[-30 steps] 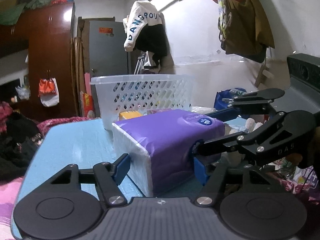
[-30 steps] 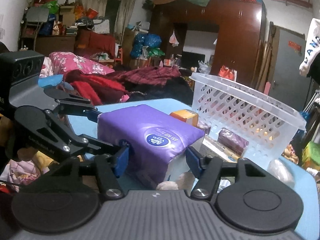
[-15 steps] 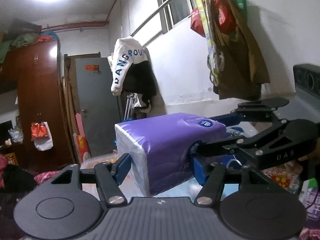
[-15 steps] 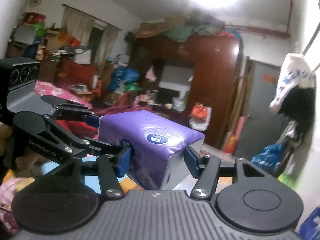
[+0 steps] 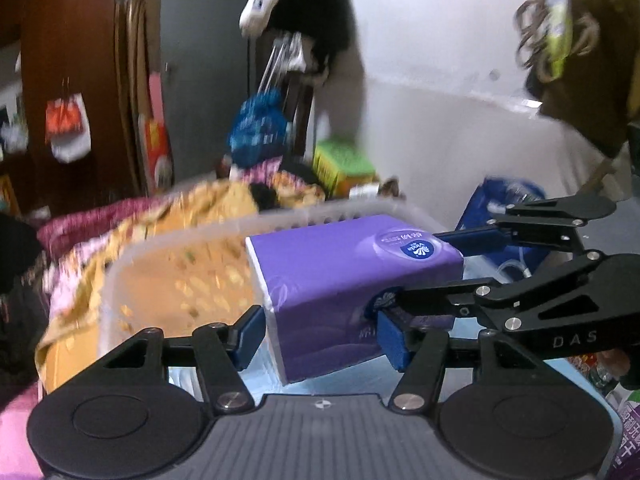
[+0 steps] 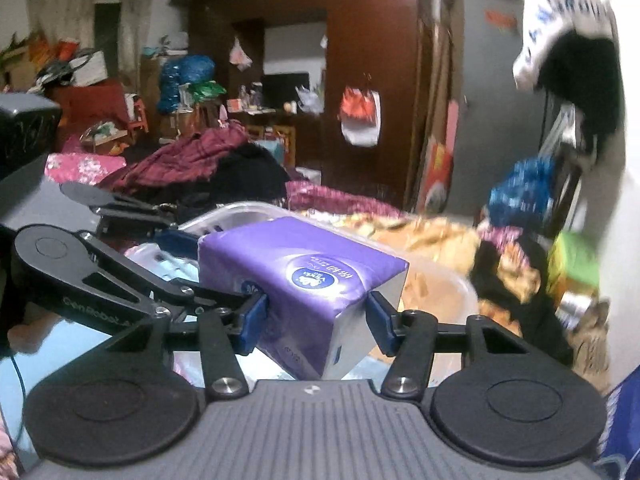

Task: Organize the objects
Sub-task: 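Lower the tissue pack into the white basket and open both grippers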

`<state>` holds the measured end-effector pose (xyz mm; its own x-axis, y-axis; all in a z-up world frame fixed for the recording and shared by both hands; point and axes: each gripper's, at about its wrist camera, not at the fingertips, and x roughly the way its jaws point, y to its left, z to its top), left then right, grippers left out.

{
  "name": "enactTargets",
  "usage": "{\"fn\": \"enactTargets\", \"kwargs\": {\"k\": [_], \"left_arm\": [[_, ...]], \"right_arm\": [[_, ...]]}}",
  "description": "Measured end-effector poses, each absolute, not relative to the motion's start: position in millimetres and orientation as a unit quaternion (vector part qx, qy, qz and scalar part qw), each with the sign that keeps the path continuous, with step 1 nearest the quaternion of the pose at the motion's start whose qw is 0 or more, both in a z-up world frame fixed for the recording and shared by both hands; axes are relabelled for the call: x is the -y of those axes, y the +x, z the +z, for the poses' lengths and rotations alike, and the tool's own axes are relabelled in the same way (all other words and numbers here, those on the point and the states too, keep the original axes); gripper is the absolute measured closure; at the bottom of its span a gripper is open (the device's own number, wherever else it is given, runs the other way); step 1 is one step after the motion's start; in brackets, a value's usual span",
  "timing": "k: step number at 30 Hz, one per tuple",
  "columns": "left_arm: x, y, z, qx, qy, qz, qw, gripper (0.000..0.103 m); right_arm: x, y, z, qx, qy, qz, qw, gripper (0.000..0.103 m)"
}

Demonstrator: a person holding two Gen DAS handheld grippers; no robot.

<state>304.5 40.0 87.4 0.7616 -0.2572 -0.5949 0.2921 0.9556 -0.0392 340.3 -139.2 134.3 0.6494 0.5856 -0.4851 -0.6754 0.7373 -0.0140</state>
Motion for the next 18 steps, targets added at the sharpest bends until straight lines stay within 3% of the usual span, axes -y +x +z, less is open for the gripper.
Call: {"fn": "enactTargets", "kwargs": {"k": [5,6,9,10,14,18], "left_arm": [[-44,294,76,-0.297,0.045,-0.121,0.946,0.039],[-47,284,79,-0.283,0.038,-0.11,0.952,0.036],[-61,236,97,-0.238,0.013,-0.119,0.964,0.019],[-65,218,101,-0.229,0.008,-0.123,0.966,0.014],[-69,144,105,-0.208,0.034,-0.094,0.973,0.014],[-71,102,108,-0.206,0.065,-0.075,0.974,0.014]], "right_arm": [[145,355,115,-0.27,-0.102,0.34,0.895,0.047],[148,348,113,-0.268,-0.1,0.338,0.896,0.041],[162,322,119,-0.242,-0.09,0.314,0.914,0.007],[170,311,122,-0.226,-0.084,0.312,0.919,0.001],[218,261,118,-0.182,-0.057,0.312,0.931,0.0],[244,237,97,-0.198,-0.074,0.301,0.93,0.0]]}}
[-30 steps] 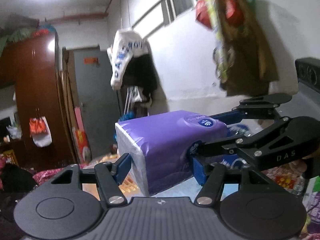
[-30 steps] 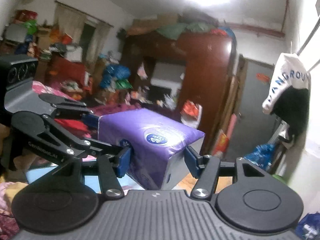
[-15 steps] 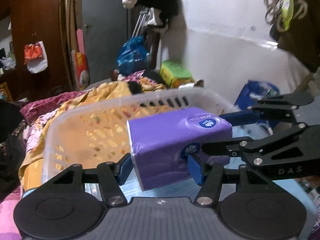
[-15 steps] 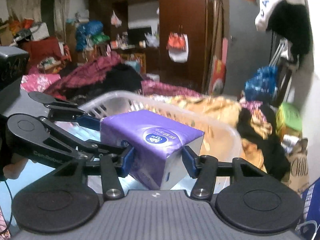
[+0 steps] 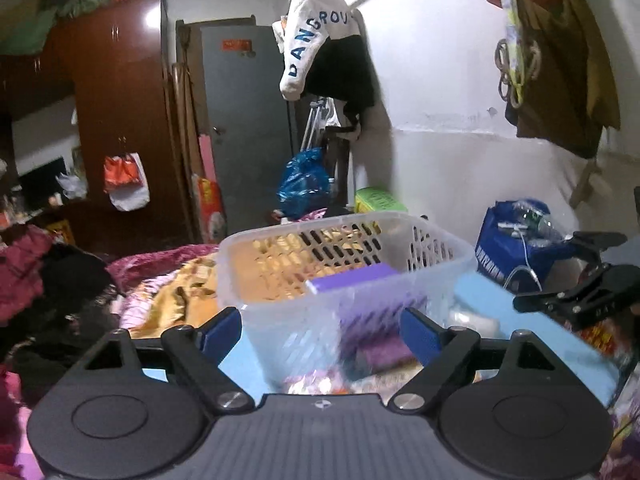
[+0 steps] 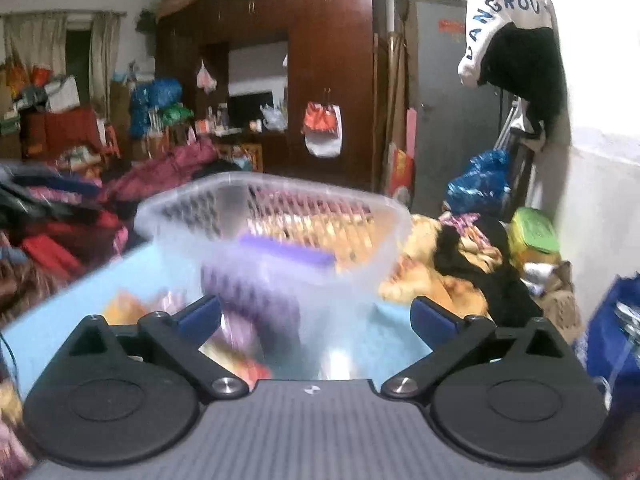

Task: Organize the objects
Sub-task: 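Lower the tissue pack into the white basket and open both grippers, then grasp the orange bottle with the left gripper while the right grasps the white roll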

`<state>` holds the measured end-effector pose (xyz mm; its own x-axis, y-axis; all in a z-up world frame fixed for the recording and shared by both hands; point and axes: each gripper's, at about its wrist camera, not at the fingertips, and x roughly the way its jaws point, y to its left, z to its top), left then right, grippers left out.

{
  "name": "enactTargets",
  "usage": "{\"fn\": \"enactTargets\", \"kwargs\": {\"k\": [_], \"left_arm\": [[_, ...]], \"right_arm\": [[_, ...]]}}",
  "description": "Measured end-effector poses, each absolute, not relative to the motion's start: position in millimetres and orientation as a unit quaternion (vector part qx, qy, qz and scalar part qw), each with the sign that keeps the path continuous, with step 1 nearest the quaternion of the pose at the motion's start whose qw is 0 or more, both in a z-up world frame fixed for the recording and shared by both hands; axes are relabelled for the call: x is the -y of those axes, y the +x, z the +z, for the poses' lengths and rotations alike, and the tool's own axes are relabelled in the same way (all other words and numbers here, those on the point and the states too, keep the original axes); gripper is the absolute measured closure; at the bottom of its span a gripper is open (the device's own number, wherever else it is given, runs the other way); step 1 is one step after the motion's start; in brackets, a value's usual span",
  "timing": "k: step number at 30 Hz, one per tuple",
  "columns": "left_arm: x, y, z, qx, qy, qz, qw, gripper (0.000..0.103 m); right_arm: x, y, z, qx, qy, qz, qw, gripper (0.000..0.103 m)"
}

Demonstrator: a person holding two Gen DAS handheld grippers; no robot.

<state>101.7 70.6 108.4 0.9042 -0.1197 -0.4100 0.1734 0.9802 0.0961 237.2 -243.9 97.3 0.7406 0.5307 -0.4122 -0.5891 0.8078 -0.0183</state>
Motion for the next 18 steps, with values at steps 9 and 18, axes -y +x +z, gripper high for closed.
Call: {"fn": "enactTargets", "kwargs": {"k": [9,18], "left_arm": [[-68,95,74,-0.255,0.046,-0.054,0.964,0.013],[-79,113,3,-0.271,-0.024,-0.053,0.961,0.019]], "right_arm": [[244,250,83,-0.216,-0.061,0.275,0.935,0.003],[235,277,25,-0.279,-0.067,0.263,0.921,0.033]]}}
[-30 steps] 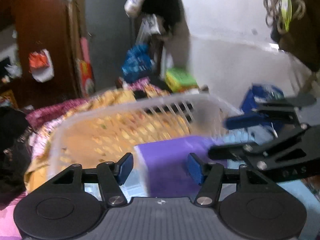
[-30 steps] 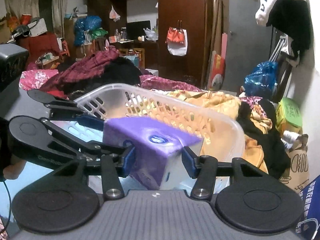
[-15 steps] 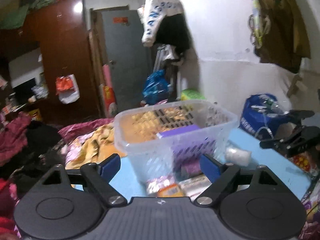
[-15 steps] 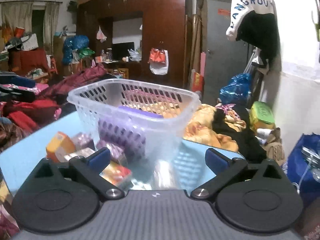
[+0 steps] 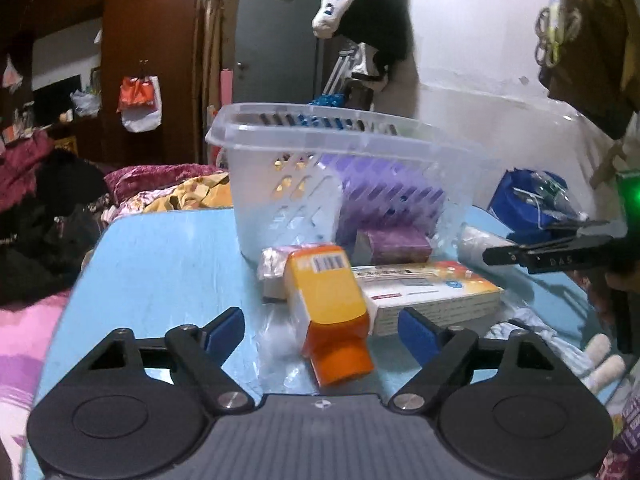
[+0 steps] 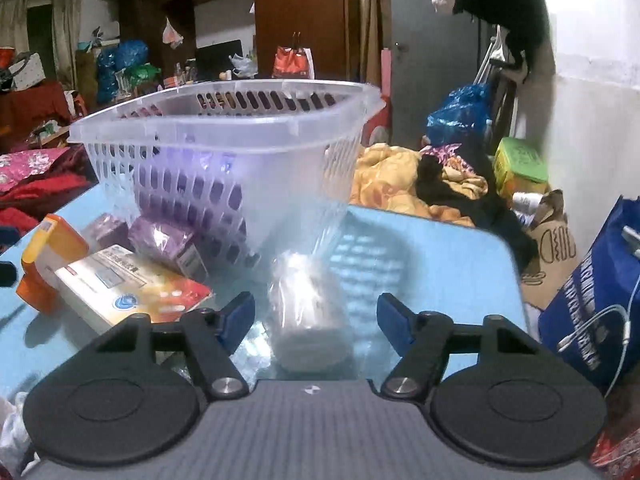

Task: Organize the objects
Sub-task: 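Grasp the orange bottle with the left gripper while the right grasps the white roll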

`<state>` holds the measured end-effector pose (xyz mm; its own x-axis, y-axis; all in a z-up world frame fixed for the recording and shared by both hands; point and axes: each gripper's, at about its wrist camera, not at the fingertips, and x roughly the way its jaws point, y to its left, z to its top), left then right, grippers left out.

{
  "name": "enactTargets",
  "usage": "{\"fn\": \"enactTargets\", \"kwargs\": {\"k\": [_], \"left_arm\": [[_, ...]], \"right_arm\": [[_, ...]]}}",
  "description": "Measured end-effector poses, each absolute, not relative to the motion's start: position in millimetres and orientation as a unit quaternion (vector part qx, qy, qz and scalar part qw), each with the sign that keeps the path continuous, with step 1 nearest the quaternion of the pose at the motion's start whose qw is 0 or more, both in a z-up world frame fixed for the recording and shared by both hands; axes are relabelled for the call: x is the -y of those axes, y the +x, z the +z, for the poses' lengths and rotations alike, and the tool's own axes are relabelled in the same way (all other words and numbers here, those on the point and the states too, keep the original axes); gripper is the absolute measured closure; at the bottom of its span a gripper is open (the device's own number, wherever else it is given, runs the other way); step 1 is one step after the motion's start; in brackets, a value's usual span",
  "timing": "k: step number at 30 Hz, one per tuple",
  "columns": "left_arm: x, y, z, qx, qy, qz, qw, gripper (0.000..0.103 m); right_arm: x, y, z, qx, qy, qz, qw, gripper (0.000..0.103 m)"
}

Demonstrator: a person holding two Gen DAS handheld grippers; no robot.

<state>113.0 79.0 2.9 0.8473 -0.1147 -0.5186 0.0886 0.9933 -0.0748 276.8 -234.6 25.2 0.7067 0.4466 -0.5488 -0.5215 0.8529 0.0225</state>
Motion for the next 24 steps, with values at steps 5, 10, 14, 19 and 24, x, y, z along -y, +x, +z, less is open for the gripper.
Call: {"fn": "enactTargets", "kwargs": {"k": [5,10,14,19,24], "left_arm": [[-73,124,-9,-0.281,-0.022,-0.047,0.958,0.029],[-66,126,-14,-0.274,-0.009,-0.028,0.961,0.043],[-61,121,-14,-0.265,0.002,-0.031,0.964,0.055],[-64,114,-16,-0.248,-0.006,-0.036,0.968,0.055],[-71,102,-16,-0.225,-0.026,-0.056,0.973,0.055]], "right_arm": [[229,276,19,-0.285,-0.081,0.264,0.918,0.044],[225,276,11,-0.282,-0.094,0.258,0.919,0.049],[228,275,10,-0.278,-0.09,0.258,0.921,0.052],[232,266,12,-0.262,-0.094,0.253,0.926,0.053],[244,246,22,-0.238,-0.069,0.268,0.931,0.053]]}}
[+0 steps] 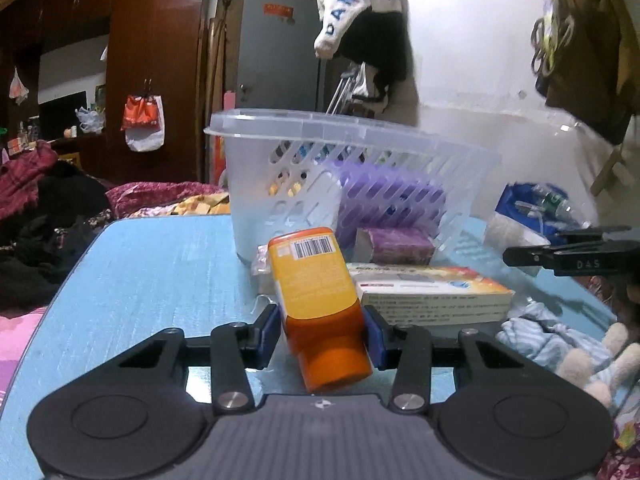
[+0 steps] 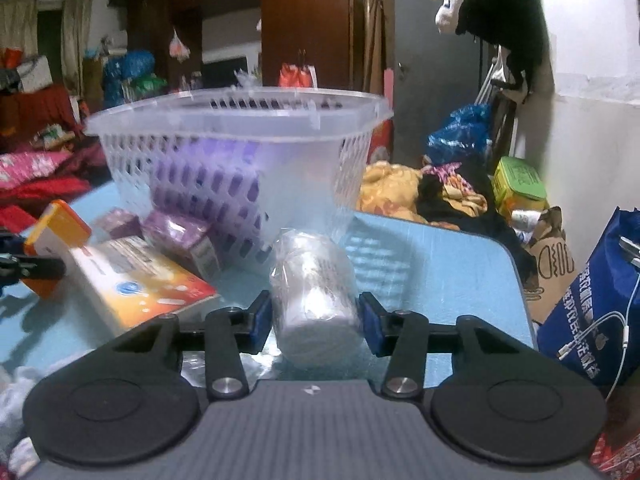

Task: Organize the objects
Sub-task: 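Carry the bottle with the left gripper while the right carries the roll into the basket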

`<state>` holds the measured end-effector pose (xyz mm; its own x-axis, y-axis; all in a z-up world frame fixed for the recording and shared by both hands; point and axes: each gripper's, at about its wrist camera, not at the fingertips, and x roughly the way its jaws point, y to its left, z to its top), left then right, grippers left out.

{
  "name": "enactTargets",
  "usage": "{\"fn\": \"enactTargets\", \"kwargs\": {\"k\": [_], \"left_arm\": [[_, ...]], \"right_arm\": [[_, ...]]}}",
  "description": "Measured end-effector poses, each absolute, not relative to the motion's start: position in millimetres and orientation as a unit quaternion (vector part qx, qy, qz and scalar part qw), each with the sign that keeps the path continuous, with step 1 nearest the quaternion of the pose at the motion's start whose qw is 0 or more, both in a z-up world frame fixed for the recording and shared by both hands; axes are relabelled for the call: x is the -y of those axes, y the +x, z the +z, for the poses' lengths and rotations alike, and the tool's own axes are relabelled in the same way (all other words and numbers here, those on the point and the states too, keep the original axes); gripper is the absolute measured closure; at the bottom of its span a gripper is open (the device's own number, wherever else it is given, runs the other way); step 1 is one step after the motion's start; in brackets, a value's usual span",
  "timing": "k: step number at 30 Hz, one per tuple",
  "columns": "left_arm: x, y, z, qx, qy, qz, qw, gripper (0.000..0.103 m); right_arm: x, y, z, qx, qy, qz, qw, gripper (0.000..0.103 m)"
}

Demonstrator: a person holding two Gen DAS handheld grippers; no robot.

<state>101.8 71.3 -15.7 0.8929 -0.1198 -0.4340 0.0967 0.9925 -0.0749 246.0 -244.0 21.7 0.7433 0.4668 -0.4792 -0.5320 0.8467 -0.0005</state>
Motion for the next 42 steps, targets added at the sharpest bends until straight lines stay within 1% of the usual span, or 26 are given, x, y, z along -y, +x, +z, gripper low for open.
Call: {"fn": "enactTargets", "kwargs": {"k": [7,12,18,20,22,24,27,29,32,38,39,40,41,42], "left_arm": [[-73,86,-9,-0.19,-0.029,-0.068,0.979,0.055],[-77,78,7,-0.165,-0.034,-0.068,0.983,0.055],[-75,93,64,-0.129,-0.017,-0.07,0.989,0.055],[-71,113,89,-0.129,-0.007,-0.066,0.989,0.055],[-65,146,107,-0.147,0.009,-0.058,0.987,0.055],[-60,191,113,-0.19,0.023,-0.045,0.98,0.055],[-60,258,105,-0.269,0.018,-0.015,0.963,0.057],[-59,283,95,-0.304,0.023,-0.007,0.952,0.058],[-54,300,86,-0.323,0.034,-0.005,0.946,0.059],[-54,302,80,-0.324,0.034,-0.007,0.946,0.059],[-55,298,80,-0.315,0.042,-0.006,0.948,0.057],[-57,291,82,-0.304,0.05,-0.002,0.951,0.048],[-56,282,84,-0.289,0.053,0.002,0.956,0.042],[-58,273,87,-0.274,0.05,0.0,0.96,0.031]], "right_arm": [[256,220,33,-0.204,-0.043,0.287,0.935,0.053],[258,206,47,-0.178,-0.037,0.292,0.939,0.053],[252,196,87,-0.13,-0.038,0.293,0.946,0.053],[239,202,104,-0.12,-0.05,0.287,0.949,0.053],[220,214,118,-0.12,-0.066,0.273,0.952,0.054],[197,236,130,-0.128,-0.088,0.25,0.956,0.054],[162,289,133,-0.187,-0.106,0.213,0.953,0.054],[142,321,125,-0.227,-0.126,0.186,0.947,0.054],[131,342,113,-0.266,-0.121,0.186,0.938,0.054],[129,359,105,-0.298,-0.103,0.193,0.929,0.053],[130,360,104,-0.298,-0.101,0.194,0.929,0.053],[133,357,104,-0.297,-0.1,0.196,0.929,0.05],[133,353,106,-0.288,-0.098,0.2,0.931,0.046],[137,349,108,-0.277,-0.091,0.203,0.935,0.028]]}}
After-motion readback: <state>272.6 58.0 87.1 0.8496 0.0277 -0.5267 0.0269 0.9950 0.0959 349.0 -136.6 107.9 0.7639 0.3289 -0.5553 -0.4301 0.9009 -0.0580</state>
